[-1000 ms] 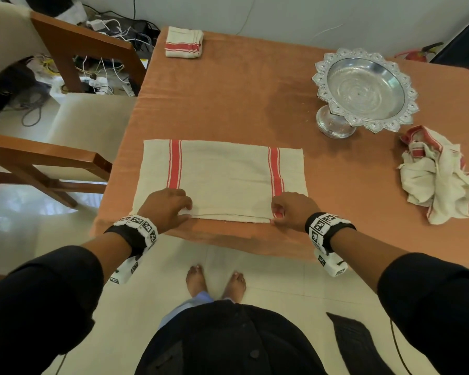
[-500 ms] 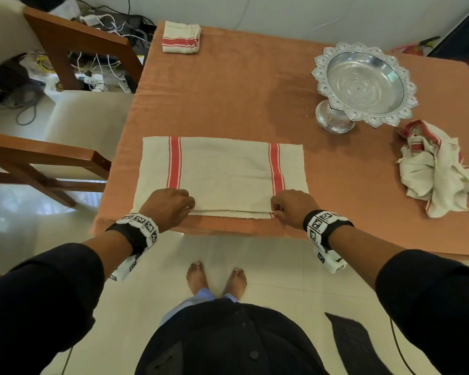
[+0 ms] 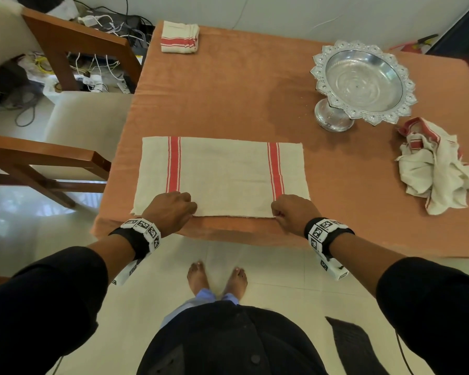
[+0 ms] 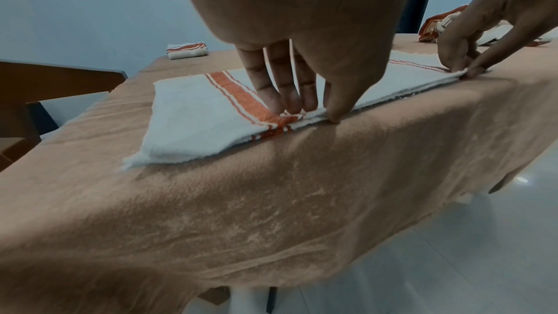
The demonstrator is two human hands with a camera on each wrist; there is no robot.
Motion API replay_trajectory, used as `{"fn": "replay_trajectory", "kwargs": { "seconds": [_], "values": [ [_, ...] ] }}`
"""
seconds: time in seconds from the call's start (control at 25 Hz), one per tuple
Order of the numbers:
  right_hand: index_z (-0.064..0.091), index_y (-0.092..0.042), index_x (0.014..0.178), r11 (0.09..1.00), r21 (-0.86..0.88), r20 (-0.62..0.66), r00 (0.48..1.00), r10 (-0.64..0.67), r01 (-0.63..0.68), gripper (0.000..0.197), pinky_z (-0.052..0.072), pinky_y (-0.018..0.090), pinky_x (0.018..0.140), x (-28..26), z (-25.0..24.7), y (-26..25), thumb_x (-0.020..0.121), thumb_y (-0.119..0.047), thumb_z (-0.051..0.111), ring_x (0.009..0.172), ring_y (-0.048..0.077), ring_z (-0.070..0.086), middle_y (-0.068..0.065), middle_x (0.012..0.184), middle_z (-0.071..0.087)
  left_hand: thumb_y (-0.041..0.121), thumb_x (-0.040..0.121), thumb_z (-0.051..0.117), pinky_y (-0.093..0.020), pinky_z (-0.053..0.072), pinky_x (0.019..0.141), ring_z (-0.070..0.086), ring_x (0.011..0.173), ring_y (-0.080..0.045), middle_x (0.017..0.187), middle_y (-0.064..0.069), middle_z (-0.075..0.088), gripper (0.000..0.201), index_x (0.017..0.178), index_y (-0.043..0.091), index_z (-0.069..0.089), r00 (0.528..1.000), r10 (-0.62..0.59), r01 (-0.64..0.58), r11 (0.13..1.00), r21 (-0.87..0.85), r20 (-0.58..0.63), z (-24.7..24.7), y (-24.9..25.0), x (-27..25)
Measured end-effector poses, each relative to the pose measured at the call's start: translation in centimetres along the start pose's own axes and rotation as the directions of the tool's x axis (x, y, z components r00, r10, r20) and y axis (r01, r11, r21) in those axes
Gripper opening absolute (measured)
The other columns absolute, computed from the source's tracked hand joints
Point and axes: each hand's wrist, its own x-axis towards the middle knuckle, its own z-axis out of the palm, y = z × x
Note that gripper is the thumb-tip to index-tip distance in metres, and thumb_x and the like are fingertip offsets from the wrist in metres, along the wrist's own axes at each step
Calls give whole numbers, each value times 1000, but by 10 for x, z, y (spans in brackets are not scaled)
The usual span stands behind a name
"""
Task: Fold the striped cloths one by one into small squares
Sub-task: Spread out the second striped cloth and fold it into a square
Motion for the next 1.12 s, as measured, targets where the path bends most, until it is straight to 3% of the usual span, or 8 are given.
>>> {"fn": "replay_trajectory", "kwargs": {
  "seconds": [0.16,0.32,0.48,0.6,0.72,0.84,1.04,1.12],
  "values": [
    [62,-26,88,999,31,-37,999,-21,22,21,52,37,66,-3,-2,4,92,-46,60,80,17,57,-6,89,59,52,91,43,-32,46,55,60,71,-24,83,3,61,39,87,24,70,1000,-7,7,1000,-10,-21,-5,2,4],
    [66,-20,99,1000,6,-194,981,-29,31,12,52,40,69,-1,-1,12,91,-27,61,88,26,56,2,97,60,42,94,65,-39,55,66,63,90,-27,111,-4,66,30,114,20,69,992,17,-15,1000,18,-127,-5,12,22],
    [63,-14,128,997,-43,-195,979,-67,60,46,53,45,87,12,1,12,83,-21,68,113,33,57,11,128,61,41,93,66,-47,54,95,54,130,-32,146,-7,55,58,143,15,53,997,-3,5,1000,27,-76,-3,29,50],
    [49,-14,146,993,-91,-98,992,-84,75,64,47,47,105,22,2,11,88,-32,66,136,33,44,13,153,45,42,98,58,-48,43,112,34,151,-33,165,-6,34,70,158,14,34,997,-72,71,996,49,16,0,39,65],
    [41,-15,151,990,-120,-58,995,-85,78,69,46,49,106,27,3,14,90,-40,61,143,33,38,13,160,35,51,99,52,-48,36,118,20,156,-32,172,-3,16,77,162,17,22,990,-103,98,993,59,96,3,38,68],
    [39,-18,152,991,-113,-76,994,-77,68,71,50,50,101,25,3,21,89,-44,58,143,31,37,11,160,34,60,97,51,-50,34,120,17,158,-30,173,0,9,82,163,25,17,986,-139,137,990,25,95,7,30,64],
    [33,-23,155,996,-77,-83,995,-55,49,76,45,48,107,19,7,33,89,-54,54,149,29,30,8,164,27,69,93,50,-52,29,122,13,159,-28,173,2,5,88,163,31,14,974,-196,198,980,-4,114,10,24,60],
    [35,-24,154,996,-76,-65,997,-46,41,75,45,48,107,20,2,30,88,-54,54,147,29,32,8,163,29,67,90,55,-53,34,118,20,156,-30,172,1,14,87,161,29,22,969,-216,217,976,-2,123,4,27,63]
  ]
}}
